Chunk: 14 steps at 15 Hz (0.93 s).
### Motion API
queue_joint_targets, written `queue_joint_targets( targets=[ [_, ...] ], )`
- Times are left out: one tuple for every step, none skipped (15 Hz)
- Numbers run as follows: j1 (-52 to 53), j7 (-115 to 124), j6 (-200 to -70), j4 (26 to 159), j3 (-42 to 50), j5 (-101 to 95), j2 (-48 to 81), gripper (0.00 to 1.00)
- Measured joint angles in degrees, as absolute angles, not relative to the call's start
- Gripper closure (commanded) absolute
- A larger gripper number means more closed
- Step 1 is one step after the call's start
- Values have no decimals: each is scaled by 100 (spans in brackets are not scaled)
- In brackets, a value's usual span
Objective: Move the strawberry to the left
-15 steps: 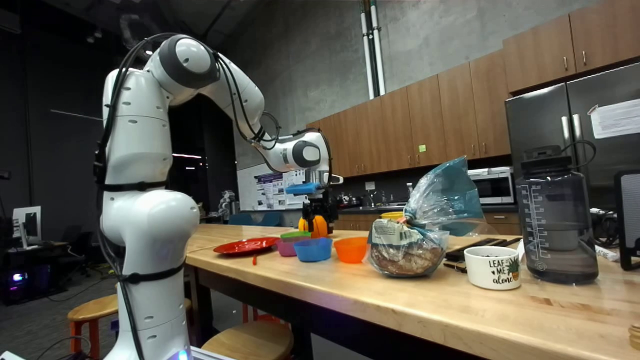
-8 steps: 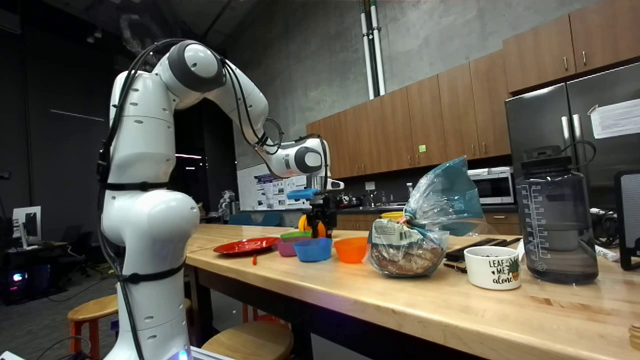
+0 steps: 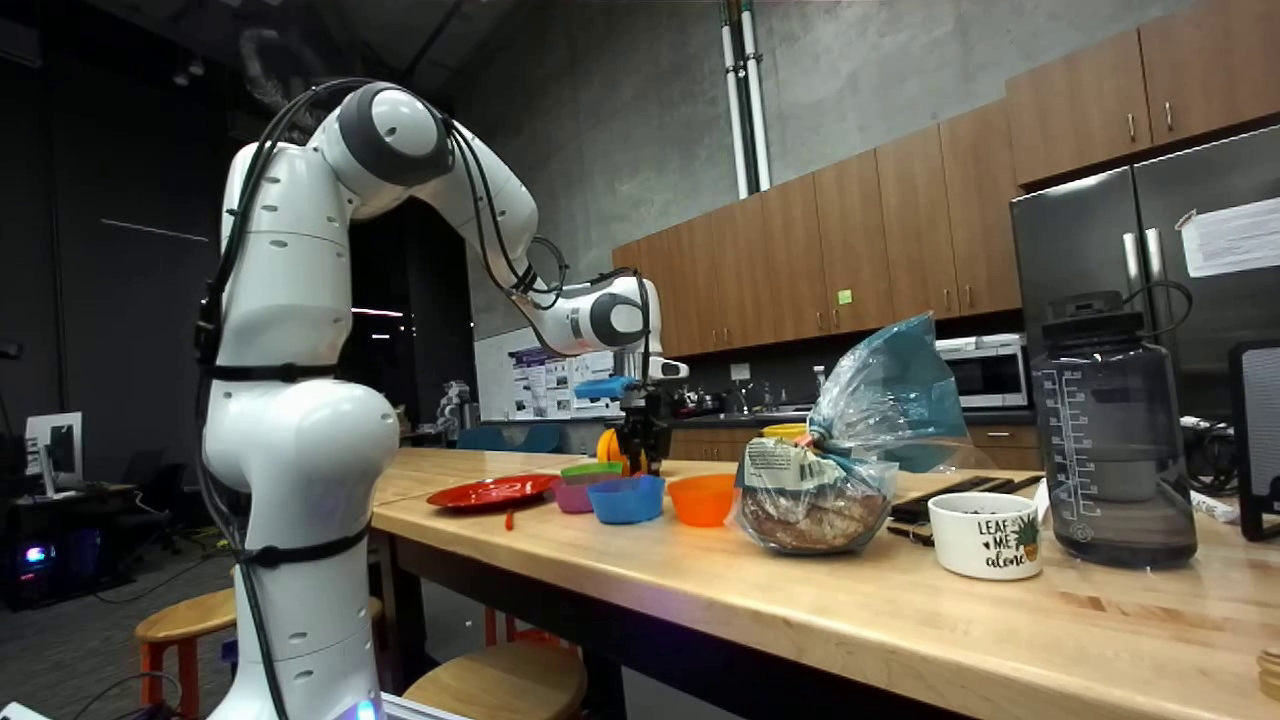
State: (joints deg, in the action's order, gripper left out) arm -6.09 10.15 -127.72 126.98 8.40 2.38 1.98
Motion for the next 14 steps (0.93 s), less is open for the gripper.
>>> queue_joint_targets(
  targets=[
    [-609,1044,-12772,12691,839,238,198,75],
    [-609,1067,-12772,12673,839,238,197,75],
    [-609,1083,-12772,12645,839,233,194,75],
    [-608,1091,-12772,12609,837,228,187,75],
    [-608,1101,-12772,12566,835,220,176,75],
    [-607,1104,-12765,12521,827,219,158,75],
    [-604,1103,-12755,12482,811,219,127,75],
    [-598,1103,-12736,12441,785,213,91,75],
    [-585,1094,-12695,12406,759,212,40,75],
    [-568,1079,-12620,12366,722,212,-26,75],
    [-543,1052,-12515,12327,678,215,-102,75],
    [-514,990,-12392,12287,628,227,-189,75],
    [-478,930,-12264,12251,573,228,-282,75],
    [-438,887,-12146,12218,515,228,-373,75]
  ],
)
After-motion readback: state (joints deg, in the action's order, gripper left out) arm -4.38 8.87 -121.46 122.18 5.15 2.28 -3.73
